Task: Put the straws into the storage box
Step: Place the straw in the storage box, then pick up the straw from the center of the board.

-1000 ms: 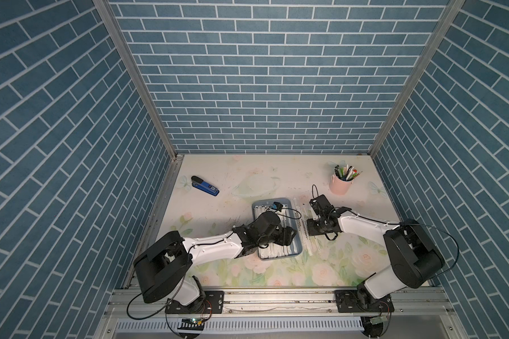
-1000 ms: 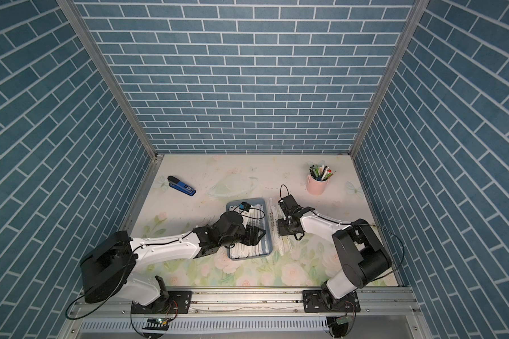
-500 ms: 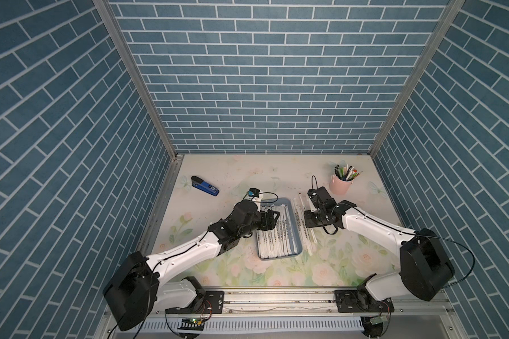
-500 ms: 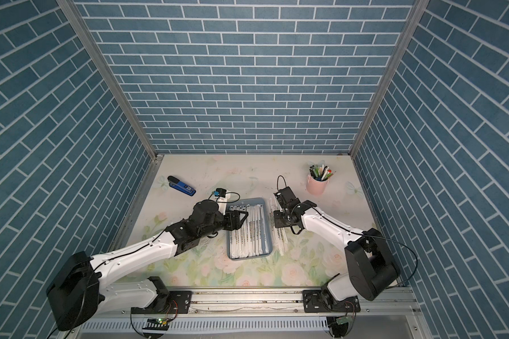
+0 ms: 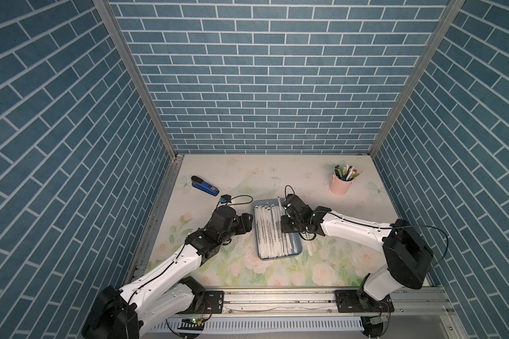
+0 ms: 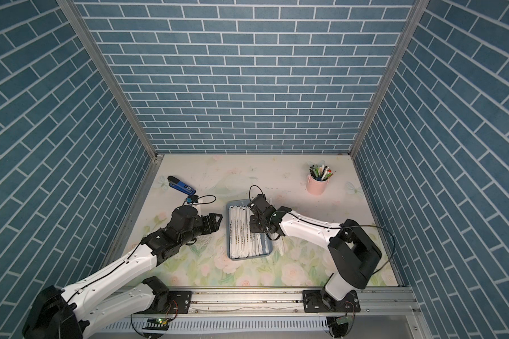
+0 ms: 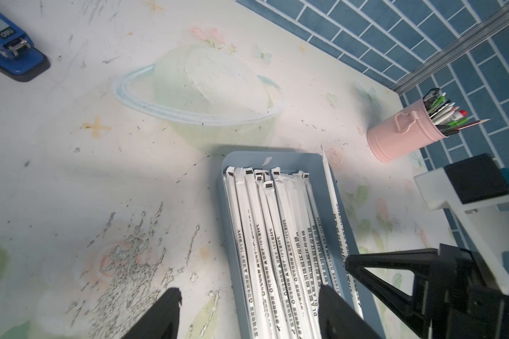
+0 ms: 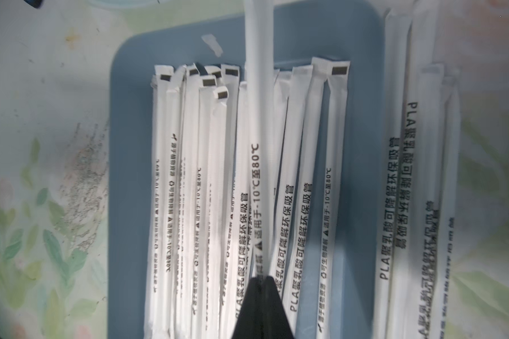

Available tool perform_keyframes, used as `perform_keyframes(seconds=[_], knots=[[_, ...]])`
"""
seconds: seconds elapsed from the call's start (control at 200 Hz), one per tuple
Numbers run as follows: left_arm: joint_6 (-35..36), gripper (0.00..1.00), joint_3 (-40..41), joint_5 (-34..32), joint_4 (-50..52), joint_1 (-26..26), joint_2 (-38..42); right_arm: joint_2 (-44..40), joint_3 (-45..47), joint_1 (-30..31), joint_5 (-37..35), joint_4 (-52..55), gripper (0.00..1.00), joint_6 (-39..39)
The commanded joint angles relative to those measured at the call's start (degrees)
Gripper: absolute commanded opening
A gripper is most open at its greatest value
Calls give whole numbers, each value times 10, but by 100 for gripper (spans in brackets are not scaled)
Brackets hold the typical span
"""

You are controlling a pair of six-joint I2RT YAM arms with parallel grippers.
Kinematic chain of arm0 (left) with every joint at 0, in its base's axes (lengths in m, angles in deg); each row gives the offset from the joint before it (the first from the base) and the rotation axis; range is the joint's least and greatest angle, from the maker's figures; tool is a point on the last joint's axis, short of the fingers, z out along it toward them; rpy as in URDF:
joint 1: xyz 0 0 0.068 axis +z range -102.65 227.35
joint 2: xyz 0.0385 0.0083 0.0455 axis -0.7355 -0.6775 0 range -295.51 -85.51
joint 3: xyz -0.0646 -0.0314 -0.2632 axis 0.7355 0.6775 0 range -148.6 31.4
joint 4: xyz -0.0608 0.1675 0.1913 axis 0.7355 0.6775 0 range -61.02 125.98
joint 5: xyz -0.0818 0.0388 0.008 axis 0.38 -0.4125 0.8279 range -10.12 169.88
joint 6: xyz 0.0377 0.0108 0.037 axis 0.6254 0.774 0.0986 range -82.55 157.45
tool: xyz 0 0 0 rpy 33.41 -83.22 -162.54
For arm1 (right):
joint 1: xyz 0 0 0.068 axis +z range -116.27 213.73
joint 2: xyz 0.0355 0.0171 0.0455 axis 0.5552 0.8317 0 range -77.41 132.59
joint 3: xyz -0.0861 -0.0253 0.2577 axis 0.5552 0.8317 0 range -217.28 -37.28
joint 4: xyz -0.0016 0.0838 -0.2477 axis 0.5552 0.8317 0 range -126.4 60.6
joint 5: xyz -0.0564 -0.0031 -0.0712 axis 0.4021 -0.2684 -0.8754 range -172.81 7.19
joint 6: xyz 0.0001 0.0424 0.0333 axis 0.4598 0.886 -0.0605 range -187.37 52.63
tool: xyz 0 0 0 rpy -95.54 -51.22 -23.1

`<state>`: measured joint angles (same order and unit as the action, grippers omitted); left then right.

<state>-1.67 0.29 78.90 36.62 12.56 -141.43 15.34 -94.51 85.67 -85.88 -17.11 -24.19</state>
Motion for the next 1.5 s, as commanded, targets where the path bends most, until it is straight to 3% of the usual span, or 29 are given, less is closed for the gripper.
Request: perform_keyframes(seconds=[0.0,0.335,0.52,0.995,1.08,1.195,1.275,1.495], knots=[[0,77,4,-7,12,4,5,25,5,5,-7,-18,3,30],[5,76,2,-4,-2,4,-9,68,4,7,24,-31,6,46],[6,76,1,-7,-2,4,-8,70,-3,6,23,-20,14,48],[15,76,-18,-9,-6,3,-26,-12,-39,-11,-28,68,29,-6],[19,75,-29,-10,-5,1,-36,-47,-28,-29,-47,88,27,-24],[22,75,-48,-14,-6,-15,-56,-101,17,-78,-50,106,13,-48],[23,75,-62,-22,-11,-34,-74,-124,41,-103,-39,105,9,-66],[15,75,-78,-23,-39,-60,-115,-97,60,-89,47,36,6,-53]])
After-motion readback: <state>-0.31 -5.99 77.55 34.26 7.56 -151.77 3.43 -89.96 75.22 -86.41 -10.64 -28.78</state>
